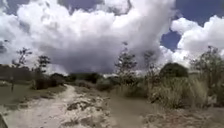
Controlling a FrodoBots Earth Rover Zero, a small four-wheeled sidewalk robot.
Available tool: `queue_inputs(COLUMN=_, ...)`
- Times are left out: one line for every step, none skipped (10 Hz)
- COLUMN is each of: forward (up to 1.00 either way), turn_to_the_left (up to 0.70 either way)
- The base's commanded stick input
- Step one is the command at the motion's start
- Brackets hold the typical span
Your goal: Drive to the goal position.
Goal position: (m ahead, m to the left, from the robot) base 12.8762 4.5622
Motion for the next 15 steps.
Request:
queue_inputs(forward=0.85, turn_to_the_left=0.34)
queue_inputs(forward=0.85, turn_to_the_left=0.34)
queue_inputs(forward=0.85, turn_to_the_left=0.34)
queue_inputs(forward=0.85, turn_to_the_left=0.27)
queue_inputs(forward=0.85, turn_to_the_left=0.00)
queue_inputs(forward=0.85, turn_to_the_left=0.00)
queue_inputs(forward=0.85, turn_to_the_left=0.00)
queue_inputs(forward=0.85, turn_to_the_left=0.00)
queue_inputs(forward=0.85, turn_to_the_left=0.00)
queue_inputs(forward=0.85, turn_to_the_left=0.00)
queue_inputs(forward=0.85, turn_to_the_left=0.00)
queue_inputs(forward=0.85, turn_to_the_left=0.00)
queue_inputs(forward=0.85, turn_to_the_left=0.00)
queue_inputs(forward=0.85, turn_to_the_left=0.00)
queue_inputs(forward=0.85, turn_to_the_left=0.30)
